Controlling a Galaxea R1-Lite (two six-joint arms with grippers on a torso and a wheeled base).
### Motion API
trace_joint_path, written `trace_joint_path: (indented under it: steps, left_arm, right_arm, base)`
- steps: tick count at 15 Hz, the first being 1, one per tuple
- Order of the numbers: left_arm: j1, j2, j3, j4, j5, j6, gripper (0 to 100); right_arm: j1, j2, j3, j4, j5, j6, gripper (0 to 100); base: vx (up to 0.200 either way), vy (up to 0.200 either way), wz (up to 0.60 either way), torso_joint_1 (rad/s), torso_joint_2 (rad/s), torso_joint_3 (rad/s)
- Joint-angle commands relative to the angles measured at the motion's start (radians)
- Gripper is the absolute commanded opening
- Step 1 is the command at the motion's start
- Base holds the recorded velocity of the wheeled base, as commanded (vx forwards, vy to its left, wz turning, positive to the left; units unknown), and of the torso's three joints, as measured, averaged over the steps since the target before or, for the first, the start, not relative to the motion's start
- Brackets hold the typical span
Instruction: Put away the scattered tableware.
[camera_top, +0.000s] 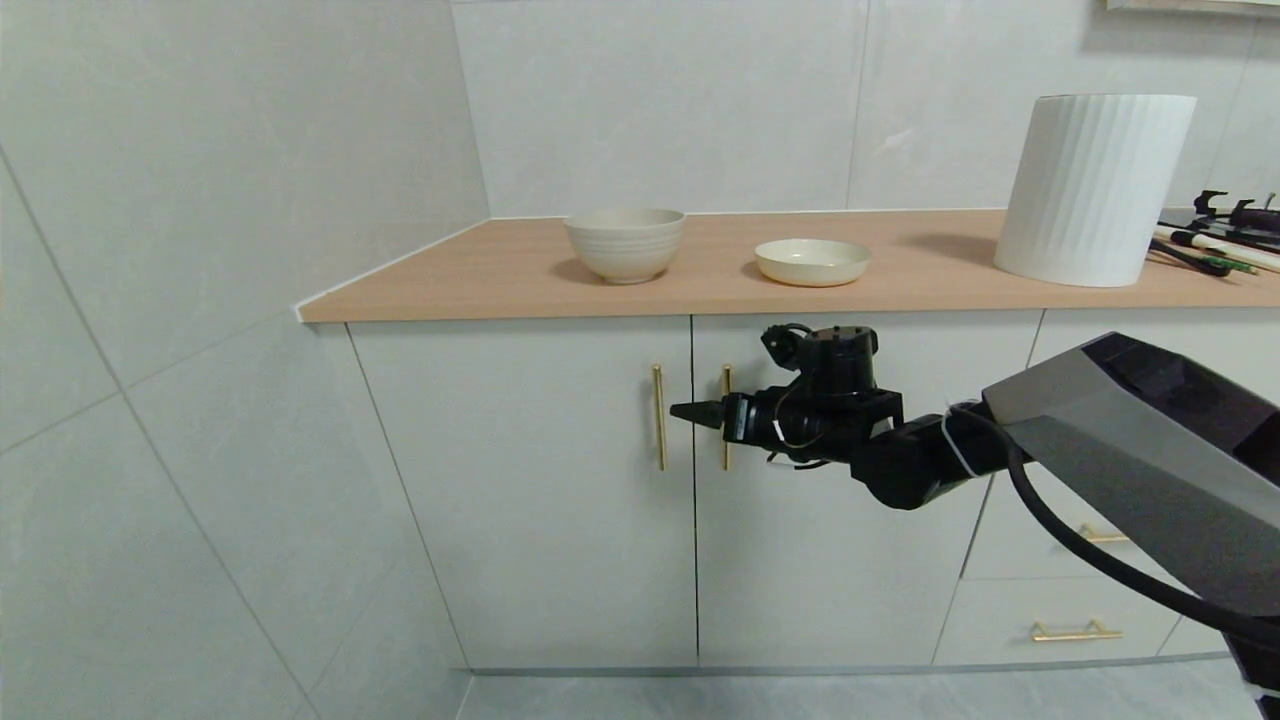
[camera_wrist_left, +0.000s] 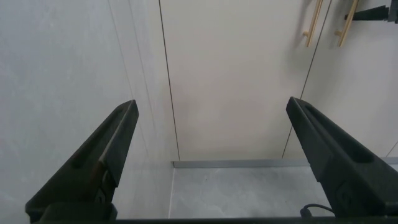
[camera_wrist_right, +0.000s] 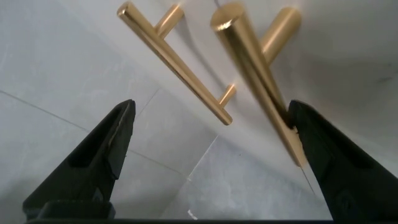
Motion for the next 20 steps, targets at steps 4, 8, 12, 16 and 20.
trace_joint_path:
  steps: [4, 8, 12, 16, 20]
  left_arm:
    - [0.0, 0.0, 0.0, 0.0, 0.0, 0.0, 100]
    - [0.0, 0.0, 0.0, 0.0, 0.0, 0.0, 100]
    - [0.0, 0.0, 0.0, 0.0, 0.0, 0.0, 100]
    - [0.0, 0.0, 0.0, 0.0, 0.0, 0.0, 100]
    - [0.0, 0.0, 0.0, 0.0, 0.0, 0.0, 100]
  right_arm:
    - [0.014, -0.008, 0.013, -0.001, 0.001, 0.002, 100]
    - [0.03, -0.026, 0.042, -0.002, 0.002, 0.0, 100]
    - [0.033, -0.065, 0.09, -0.001, 0.016, -0.003, 100]
    - [0.065, -0.207, 0.28, -0.006, 0.038, -0.006, 100]
    - [0.071, -0.402, 0.578, -0.104, 0.179, -0.029, 100]
  base:
    - [0.0, 0.0, 0.0, 0.0, 0.0, 0.0]
    - [0.0, 0.0, 0.0, 0.0, 0.0, 0.0]
    - [0.0, 0.0, 0.0, 0.0, 0.0, 0.0]
    - [0.0, 0.0, 0.0, 0.0, 0.0, 0.0]
    - [0.0, 0.0, 0.0, 0.0, 0.0, 0.0]
